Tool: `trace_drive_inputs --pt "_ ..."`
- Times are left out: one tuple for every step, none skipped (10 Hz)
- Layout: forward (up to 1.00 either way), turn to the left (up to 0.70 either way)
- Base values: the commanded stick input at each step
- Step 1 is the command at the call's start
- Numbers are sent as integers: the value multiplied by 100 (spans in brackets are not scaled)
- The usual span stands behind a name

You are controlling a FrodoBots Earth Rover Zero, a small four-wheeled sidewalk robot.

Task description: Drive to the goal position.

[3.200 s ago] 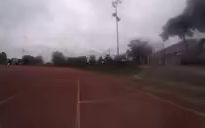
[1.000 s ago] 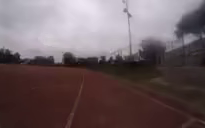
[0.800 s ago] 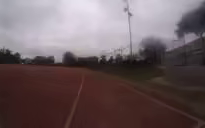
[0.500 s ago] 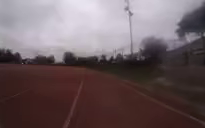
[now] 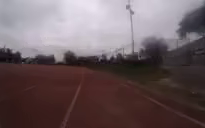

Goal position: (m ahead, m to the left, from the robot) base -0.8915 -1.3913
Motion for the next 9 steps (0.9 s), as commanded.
trace_drive_inputs --pt "45 0" --pt "45 0" --pt "45 0" --pt "45 0" --pt "45 0" --pt "45 0" --pt "45 0" --pt "45 0" --pt "45 0"
